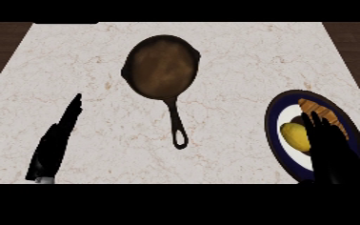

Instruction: Pick the lemon from the plate and place it in the pan

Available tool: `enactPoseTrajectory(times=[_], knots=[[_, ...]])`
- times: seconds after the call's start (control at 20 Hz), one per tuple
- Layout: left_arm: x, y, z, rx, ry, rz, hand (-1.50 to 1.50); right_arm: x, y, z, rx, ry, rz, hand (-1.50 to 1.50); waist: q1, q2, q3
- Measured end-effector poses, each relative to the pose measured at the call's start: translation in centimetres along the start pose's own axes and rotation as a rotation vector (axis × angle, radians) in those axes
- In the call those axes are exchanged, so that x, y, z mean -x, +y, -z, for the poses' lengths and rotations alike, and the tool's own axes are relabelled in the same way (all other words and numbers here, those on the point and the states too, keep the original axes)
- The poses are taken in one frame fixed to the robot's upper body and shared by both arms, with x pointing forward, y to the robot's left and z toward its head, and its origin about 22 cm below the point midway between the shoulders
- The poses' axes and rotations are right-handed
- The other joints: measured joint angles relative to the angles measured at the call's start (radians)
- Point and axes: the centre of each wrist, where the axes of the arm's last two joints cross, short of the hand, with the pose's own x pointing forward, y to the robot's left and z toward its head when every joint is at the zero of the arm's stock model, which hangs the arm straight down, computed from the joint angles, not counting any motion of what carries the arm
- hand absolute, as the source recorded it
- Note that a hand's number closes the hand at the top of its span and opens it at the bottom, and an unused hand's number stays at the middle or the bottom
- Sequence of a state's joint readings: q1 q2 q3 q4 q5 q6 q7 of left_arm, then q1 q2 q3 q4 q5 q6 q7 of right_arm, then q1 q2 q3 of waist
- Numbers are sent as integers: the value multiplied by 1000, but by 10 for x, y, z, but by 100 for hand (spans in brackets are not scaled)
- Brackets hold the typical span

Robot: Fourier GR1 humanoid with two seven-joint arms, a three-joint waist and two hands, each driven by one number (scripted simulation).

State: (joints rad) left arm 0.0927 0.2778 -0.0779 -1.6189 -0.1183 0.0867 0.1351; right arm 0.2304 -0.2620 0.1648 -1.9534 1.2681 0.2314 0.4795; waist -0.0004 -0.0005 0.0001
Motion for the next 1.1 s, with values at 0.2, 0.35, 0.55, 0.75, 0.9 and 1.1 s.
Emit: enactPoseTrajectory(times=[0.2,0.35,0.55,0.75,0.9,1.1], knots=[[2,1,-3,0,6,-1,0,0,12,6,-13,12,-17,-150,0,0,0],[1,1,-1,1,2,-4,0,6,21,11,-13,19,-16,-150,0,0,0],[1,8,5,1,4,-3,0,10,27,23,-17,26,-20,-150,0,0,0],[-4,5,1,0,2,-2,0,19,38,36,-16,32,-22,-150,1,0,0],[-1,5,-2,0,4,0,0,19,36,40,-18,28,-17,-150,1,0,0],[-2,1,2,-4,4,0,0,15,39,55,1,0,8,150,2,0,-1]])
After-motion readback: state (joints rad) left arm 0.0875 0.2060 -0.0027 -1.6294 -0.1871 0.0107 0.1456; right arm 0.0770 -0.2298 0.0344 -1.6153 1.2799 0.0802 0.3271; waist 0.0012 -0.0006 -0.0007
